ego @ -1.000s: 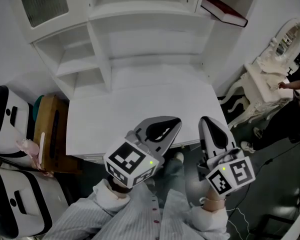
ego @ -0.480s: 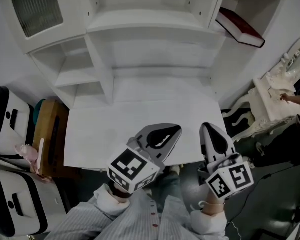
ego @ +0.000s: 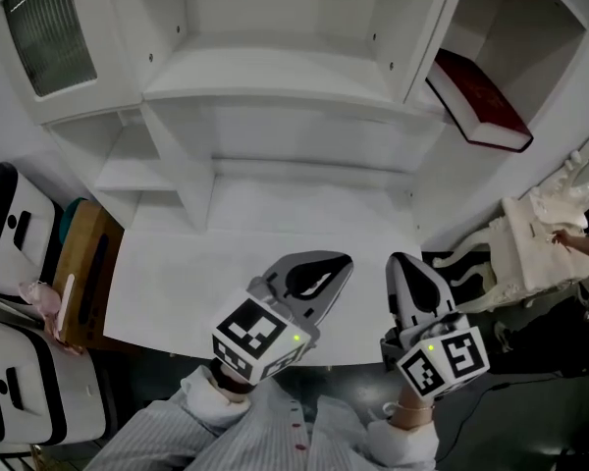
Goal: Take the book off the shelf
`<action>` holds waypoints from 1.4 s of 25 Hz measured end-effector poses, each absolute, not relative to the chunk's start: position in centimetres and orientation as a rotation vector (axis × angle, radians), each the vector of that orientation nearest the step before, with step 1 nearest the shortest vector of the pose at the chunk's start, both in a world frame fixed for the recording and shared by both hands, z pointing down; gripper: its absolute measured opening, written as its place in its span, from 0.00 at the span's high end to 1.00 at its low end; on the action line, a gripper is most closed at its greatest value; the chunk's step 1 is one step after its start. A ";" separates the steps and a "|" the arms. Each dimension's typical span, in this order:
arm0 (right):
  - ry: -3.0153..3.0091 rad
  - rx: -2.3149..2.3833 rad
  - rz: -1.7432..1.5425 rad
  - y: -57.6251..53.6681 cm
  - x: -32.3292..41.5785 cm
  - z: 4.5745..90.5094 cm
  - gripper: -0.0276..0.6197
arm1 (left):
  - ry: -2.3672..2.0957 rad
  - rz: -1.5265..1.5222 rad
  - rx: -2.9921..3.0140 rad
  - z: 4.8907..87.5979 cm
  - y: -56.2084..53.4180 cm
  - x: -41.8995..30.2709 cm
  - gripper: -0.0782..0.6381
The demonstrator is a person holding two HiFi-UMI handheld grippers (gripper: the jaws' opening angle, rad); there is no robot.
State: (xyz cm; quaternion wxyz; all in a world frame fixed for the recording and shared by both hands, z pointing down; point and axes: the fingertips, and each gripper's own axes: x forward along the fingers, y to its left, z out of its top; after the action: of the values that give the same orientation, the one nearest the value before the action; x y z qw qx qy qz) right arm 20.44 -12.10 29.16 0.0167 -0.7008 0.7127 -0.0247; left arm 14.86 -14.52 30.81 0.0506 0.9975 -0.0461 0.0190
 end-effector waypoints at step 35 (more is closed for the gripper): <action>2.357 -2.002 -0.071 -14.9 35.8 28.2 0.93 | -0.401 -0.001 3.404 21.6 -17.4 31.0 0.87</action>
State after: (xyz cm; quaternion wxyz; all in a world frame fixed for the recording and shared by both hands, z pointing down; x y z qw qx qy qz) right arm 35.84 -14.93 28.17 0.0241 -0.6470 0.7618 -0.0230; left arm 30.99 -17.45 21.56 -0.1423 0.9830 -0.1159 -0.0002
